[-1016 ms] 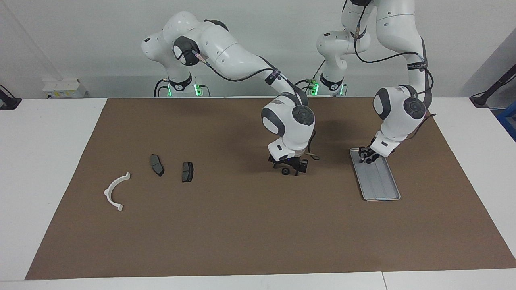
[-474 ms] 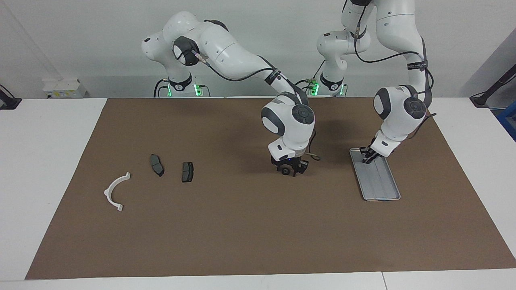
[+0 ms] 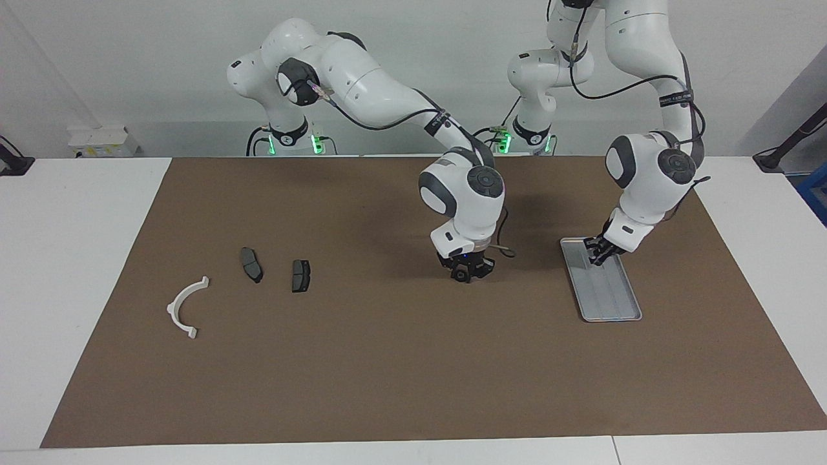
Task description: Place bearing gear from tray to pile
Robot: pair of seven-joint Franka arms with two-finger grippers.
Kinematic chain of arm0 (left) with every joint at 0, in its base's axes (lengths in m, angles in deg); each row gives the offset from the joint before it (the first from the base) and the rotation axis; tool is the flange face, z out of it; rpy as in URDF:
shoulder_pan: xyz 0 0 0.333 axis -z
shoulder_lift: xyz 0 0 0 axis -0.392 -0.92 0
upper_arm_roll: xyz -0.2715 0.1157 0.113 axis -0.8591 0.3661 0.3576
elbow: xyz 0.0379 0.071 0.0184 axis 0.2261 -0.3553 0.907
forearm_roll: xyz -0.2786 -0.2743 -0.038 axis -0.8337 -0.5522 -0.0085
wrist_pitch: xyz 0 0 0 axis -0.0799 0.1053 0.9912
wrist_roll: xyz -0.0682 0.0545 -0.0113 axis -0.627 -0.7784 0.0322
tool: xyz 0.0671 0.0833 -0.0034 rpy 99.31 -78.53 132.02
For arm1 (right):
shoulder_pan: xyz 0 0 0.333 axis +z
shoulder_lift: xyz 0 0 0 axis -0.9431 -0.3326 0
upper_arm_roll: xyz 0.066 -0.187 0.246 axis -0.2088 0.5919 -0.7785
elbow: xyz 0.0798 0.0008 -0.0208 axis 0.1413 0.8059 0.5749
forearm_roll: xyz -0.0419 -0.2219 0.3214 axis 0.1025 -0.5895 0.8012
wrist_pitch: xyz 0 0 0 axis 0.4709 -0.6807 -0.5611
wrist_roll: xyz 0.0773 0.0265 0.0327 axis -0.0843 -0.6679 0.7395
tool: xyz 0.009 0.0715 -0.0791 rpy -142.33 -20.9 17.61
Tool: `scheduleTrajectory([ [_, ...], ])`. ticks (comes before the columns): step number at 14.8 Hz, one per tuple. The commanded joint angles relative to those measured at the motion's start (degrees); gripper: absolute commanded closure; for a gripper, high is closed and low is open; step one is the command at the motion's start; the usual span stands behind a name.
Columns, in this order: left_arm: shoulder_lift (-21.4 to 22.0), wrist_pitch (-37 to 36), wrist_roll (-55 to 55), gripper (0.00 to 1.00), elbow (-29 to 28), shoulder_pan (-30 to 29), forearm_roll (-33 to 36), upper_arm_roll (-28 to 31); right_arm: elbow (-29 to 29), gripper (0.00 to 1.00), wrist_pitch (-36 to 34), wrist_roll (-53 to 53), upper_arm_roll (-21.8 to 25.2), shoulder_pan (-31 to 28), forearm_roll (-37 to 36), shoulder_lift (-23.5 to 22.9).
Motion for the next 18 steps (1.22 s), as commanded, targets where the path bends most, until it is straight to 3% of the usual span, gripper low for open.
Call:
scheduleTrajectory([
  [1, 0.6, -3.1, 5.2, 1.0, 1.9, 2.5, -0.6, 0.0, -0.4, 1.0, 1.7, -1.1, -0.2, -0.7, -0.1, -1.0],
  [4, 0.4, -3.5, 10.4, 1.0, 2.9, 5.2, -0.5, 0.0, -0.6, 1.0, -1.5, 0.0, -0.3, -1.8, -0.8, -0.3],
  [8, -0.4, -4.2, 13.9, 1.0, 5.0, 8.4, -0.6, 0.1, -3.2, 1.0, -16.4, 10.6, -1.2, -7.6, 1.3, 7.4],
  [11, -0.9, -3.5, 23.5, 1.0, 6.6, 13.6, -0.5, 0.1, -3.2, 1.0, -26.7, 26.7, -1.7, -14.9, 2.9, 16.5],
  [14, -4.1, -3.4, 35.5, 1.0, 10.7, 21.8, -0.5, 0.1, -3.2, 1.0, -33.4, 46.9, -1.6, -23.7, 2.8, 21.4],
  [18, -11.7, 1.2, 46.8, 1.0, 15.8, 30.9, -0.5, 0.2, -1.4, 1.0, -30.8, 69.0, -1.3, -35.0, 2.2, 22.0],
])
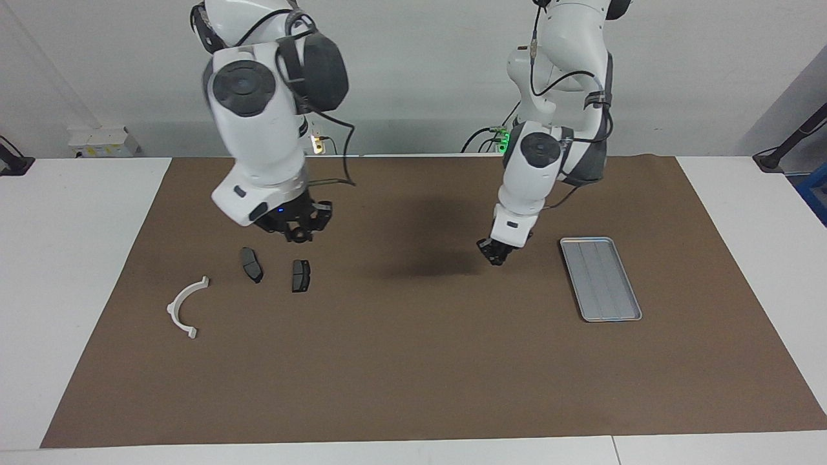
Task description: Place bearing gear from tray to pile
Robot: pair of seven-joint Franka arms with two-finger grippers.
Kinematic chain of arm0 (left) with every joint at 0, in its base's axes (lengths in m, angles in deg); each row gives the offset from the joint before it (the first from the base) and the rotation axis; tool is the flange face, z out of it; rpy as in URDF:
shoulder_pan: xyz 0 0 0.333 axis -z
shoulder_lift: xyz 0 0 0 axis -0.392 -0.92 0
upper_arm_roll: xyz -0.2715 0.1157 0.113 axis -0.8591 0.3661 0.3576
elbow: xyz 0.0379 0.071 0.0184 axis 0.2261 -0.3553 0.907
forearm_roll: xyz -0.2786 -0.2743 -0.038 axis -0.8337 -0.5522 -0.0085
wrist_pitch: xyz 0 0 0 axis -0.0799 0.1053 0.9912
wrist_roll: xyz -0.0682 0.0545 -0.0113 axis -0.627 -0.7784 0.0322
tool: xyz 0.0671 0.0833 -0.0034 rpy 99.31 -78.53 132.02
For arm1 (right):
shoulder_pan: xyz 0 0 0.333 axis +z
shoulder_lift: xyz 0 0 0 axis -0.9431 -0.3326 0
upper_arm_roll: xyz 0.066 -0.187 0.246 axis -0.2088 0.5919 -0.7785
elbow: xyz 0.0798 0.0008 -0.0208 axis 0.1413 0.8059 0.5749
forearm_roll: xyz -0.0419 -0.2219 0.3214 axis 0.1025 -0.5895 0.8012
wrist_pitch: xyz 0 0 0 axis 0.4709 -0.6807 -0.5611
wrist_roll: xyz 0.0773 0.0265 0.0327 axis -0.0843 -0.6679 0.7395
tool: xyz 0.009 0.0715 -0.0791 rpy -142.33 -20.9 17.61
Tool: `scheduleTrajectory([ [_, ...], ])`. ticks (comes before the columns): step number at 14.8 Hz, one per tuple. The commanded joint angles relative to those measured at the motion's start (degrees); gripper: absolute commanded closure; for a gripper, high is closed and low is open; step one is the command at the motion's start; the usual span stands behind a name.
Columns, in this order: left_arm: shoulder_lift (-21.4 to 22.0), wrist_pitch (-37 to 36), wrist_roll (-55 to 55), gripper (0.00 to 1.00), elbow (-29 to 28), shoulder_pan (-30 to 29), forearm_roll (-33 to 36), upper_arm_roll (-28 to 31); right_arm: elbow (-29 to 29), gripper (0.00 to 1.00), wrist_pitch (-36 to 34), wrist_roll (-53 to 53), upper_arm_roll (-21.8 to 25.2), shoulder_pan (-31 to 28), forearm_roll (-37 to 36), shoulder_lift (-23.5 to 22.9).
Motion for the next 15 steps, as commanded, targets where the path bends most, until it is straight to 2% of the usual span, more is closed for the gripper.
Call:
scheduleTrajectory([
  [1, -6.5, 3.5, 3.6, 1.0, 3.8, 4.1, -0.3, 1.1, 5.0, 1.0, 4.8, 9.3, -0.9, -5.2, 0.0, -0.1],
  [3, -7.7, 4.6, 4.4, 1.0, 3.4, 5.4, 0.0, 1.2, 11.0, 1.0, 11.0, 10.0, -1.0, -7.2, -1.0, -0.1],
  [7, -8.0, 7.7, 4.7, 1.0, 1.8, 5.6, 0.1, 1.2, 26.1, 1.0, 29.7, 10.1, -0.8, -9.0, -3.5, 0.4],
  [8, -7.9, 7.6, 4.8, 0.98, 1.5, 6.0, 0.1, 1.2, 27.6, 1.0, 32.9, 10.1, -0.8, -9.8, -4.0, -0.6],
  [9, -7.9, 7.5, 4.9, 0.9, 1.5, 6.1, 0.0, 1.2, 28.1, 1.0, 35.7, 10.4, -0.8, -10.5, -4.5, -1.9],
  [10, -7.9, 7.0, 5.3, 0.66, 1.6, 6.1, 0.1, 1.2, 28.0, 1.0, 37.7, 10.8, -0.8, -10.7, -4.7, -3.8],
  [11, -7.7, 6.4, 6.1, 0.25, 1.6, 6.1, 0.1, 1.3, 28.1, 1.0, 39.6, 10.8, -0.8, -10.8, -4.8, -4.7],
  [12, -7.5, 4.3, 6.3, 0.0, 2.0, 6.1, 0.1, 1.4, 28.2, 1.0, 40.7, 10.8, -0.8, -11.1, -4.8, -5.5],
  [14, -6.0, -0.4, 6.2, 0.0, 3.2, 4.9, 3.1, 1.6, 28.2, 1.0, 41.2, 10.8, -0.8, -11.1, -4.8, -6.0],
  [15, -2.5, -1.4, 5.6, 0.0, 2.6, 2.9, 3.3, 2.1, 28.2, 1.0, 41.9, 10.7, -0.8, -11.1, -4.7, -6.2],
])
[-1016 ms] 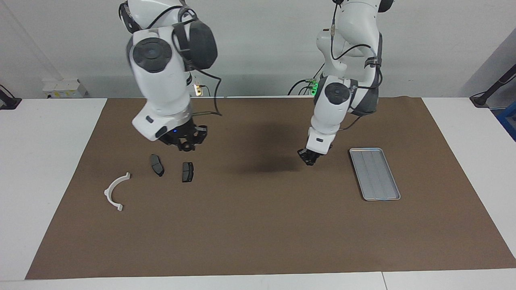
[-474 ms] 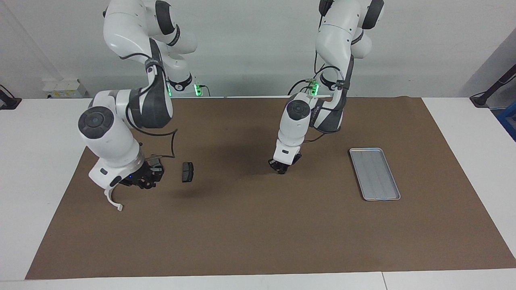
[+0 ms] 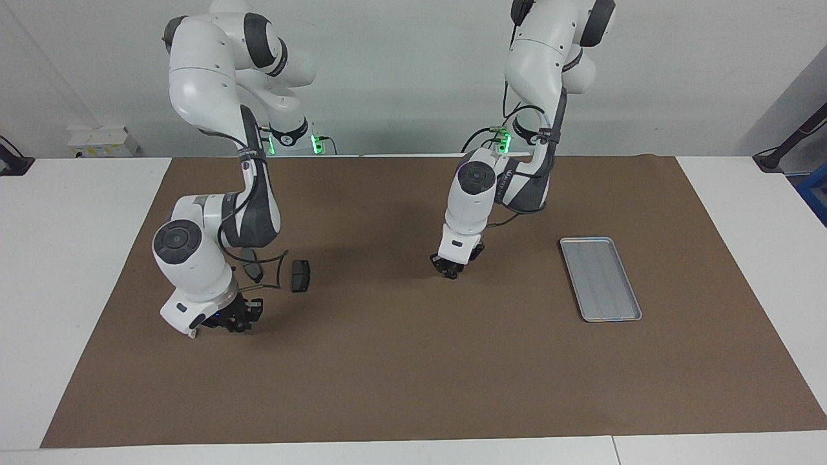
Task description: Place bearing gear from tray to pile
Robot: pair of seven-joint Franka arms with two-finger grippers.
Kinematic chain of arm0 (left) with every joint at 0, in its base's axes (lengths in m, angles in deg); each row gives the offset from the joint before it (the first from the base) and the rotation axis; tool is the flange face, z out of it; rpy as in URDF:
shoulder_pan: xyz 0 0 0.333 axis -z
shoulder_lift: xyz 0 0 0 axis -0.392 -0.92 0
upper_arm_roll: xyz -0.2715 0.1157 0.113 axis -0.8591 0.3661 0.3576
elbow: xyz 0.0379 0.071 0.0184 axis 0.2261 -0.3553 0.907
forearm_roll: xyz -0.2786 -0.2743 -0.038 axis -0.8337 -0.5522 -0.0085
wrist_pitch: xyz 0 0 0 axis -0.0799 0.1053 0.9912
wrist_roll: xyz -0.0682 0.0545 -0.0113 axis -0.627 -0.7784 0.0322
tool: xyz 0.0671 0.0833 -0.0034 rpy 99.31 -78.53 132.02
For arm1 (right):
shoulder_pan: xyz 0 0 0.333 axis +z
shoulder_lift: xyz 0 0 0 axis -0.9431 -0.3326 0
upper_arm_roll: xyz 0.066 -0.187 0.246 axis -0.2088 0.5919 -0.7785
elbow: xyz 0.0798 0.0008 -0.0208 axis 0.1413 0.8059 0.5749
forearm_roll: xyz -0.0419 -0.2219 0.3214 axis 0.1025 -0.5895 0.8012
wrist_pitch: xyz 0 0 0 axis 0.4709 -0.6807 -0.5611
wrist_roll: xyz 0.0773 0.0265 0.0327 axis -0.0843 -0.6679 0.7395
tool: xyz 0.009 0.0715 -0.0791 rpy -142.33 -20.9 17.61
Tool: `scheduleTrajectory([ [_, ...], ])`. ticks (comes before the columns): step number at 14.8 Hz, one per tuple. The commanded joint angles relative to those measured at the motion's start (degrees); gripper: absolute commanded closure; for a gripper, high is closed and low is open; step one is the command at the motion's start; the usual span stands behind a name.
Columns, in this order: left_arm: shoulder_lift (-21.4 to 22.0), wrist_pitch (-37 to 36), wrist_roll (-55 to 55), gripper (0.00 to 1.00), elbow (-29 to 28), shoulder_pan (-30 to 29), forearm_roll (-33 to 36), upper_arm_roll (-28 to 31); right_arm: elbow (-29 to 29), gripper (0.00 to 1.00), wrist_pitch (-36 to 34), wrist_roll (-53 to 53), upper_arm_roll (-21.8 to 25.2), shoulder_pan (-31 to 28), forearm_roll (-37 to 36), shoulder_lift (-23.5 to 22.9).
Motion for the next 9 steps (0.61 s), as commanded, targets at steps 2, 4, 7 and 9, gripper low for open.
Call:
scheduleTrajectory([
  [2, 12.4, -8.9, -2.4, 0.0, -1.7, -6.8, 1.9, 1.1, 0.6, 1.0, 2.7, 1.0, -0.9, -0.7, -0.8, -0.5],
  [4, 17.2, -15.2, -10.3, 0.0, -0.8, -12.6, 1.8, 1.1, 1.5, 1.0, 3.8, 0.8, -0.9, -0.7, -0.6, -0.5],
  [7, 22.0, -23.1, -20.4, 0.0, 0.7, -18.0, 1.4, 1.2, 2.3, 1.0, 4.8, 0.8, -0.9, -0.6, -0.6, -0.5],
  [9, 25.4, -25.7, -20.8, 0.0, 0.6, -20.3, 1.4, 1.4, 2.3, 0.74, 4.8, 0.7, -0.9, -0.7, -0.6, -0.4],
])
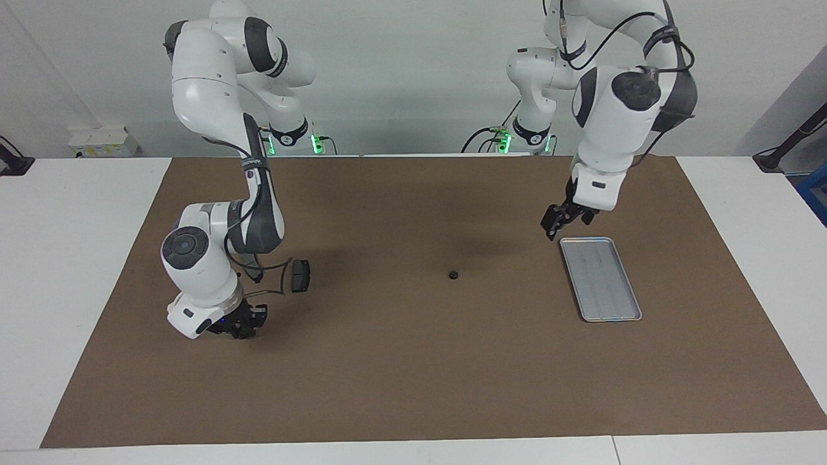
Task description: Place bearing gear from tray to pile
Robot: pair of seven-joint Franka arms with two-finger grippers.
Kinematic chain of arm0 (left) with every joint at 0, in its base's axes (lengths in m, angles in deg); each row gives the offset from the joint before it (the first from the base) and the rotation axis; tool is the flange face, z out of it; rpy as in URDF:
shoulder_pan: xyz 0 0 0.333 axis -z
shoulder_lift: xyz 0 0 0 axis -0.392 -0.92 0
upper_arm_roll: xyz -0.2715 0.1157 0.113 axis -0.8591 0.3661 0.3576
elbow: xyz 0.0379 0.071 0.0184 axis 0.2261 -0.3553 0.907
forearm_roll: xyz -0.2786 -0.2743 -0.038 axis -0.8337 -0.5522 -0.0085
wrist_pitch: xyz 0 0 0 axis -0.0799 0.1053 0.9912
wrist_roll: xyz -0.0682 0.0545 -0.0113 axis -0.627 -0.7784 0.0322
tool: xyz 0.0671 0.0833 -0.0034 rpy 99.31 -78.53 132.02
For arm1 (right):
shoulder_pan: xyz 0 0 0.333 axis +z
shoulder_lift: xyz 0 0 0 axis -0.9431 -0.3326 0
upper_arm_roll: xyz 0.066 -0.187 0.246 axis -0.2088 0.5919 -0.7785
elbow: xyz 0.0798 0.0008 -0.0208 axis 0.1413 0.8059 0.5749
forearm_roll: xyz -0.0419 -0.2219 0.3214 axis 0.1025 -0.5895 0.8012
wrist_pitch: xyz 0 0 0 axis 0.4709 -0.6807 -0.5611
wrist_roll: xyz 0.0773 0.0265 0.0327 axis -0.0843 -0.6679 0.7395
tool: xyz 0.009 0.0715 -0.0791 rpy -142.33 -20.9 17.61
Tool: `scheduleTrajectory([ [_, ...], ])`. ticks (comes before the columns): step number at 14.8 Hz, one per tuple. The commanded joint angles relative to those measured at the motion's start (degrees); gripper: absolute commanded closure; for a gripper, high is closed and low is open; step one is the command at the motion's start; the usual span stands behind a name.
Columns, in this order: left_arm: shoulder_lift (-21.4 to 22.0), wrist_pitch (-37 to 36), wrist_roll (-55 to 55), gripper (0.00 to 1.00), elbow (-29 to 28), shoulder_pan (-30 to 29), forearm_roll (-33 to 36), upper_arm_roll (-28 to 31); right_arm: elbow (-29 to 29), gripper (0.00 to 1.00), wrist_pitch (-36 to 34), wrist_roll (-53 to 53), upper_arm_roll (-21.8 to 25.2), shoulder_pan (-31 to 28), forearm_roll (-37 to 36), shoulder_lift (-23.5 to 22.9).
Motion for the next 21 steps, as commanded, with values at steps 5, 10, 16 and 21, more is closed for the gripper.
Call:
scheduleTrajectory([
  [5, 4.2, -4.3, -10.7, 0.0, -0.6, -8.1, -3.4, -1.1, 0.1, 0.0, -2.9, -0.7, -0.7, 1.1, -0.6, 2.1],
  [10, 2.3, -3.8, -13.7, 0.0, 1.5, -13.2, -5.5, -3.7, -2.6, 0.0, -15.0, -13.5, -1.2, 8.2, 0.4, 7.7],
  [16, 1.2, -8.0, -17.2, 0.0, 4.5, -12.6, -5.1, -4.0, -9.5, 0.0, -22.1, -44.5, -1.2, 23.4, 5.2, 8.4],
  [21, 1.6, -8.3, -18.2, 0.0, 3.9, -10.2, -5.1, -2.2, -9.6, 0.0, -19.9, -58.2, -1.2, 33.4, 4.7, 5.9],
])
